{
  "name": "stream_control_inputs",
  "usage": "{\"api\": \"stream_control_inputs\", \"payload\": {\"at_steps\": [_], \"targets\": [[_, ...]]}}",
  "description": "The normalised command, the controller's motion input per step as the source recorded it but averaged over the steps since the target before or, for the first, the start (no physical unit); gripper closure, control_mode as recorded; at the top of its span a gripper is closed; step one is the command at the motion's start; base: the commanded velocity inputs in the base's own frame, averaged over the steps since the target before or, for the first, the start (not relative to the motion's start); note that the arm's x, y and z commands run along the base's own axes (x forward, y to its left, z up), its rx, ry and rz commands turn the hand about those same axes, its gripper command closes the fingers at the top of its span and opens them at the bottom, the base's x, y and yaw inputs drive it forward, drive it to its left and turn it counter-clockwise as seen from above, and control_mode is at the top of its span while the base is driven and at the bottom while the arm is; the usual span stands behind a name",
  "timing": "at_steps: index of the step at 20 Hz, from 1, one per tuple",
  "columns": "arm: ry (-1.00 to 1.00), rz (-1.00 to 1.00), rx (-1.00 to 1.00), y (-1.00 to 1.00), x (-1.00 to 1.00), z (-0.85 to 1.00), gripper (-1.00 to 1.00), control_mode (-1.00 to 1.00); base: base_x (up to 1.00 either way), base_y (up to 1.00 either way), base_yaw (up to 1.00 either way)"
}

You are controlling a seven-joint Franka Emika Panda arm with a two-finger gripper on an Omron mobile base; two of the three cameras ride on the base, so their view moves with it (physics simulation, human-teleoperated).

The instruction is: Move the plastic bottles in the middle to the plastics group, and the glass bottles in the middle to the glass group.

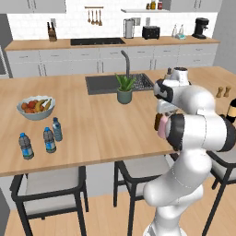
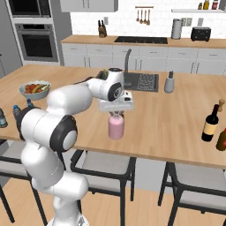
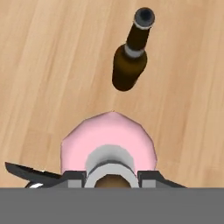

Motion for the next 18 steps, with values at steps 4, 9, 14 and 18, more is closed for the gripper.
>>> {"api": "stream_control_inputs", "payload": {"at_steps": [4, 9, 14, 18], "targets": [[0.03, 0.0, 0.0, -0.78, -0.04, 0.0, 1.0, -1.0, 0.0, 0.0, 0.0], [0.07, 0.0, 0.0, -0.87, 0.07, 0.04, 1.0, -1.0, 0.0, 0.0, 0.0], [0.03, 0.0, 0.0, -0.88, 0.19, 0.0, 1.0, -1.0, 0.0, 0.0, 0.0], [0.0, 0.0, 0.0, -0.88, 0.37, 0.06, 1.0, -1.0, 0.0, 0.0, 0.0]]}}
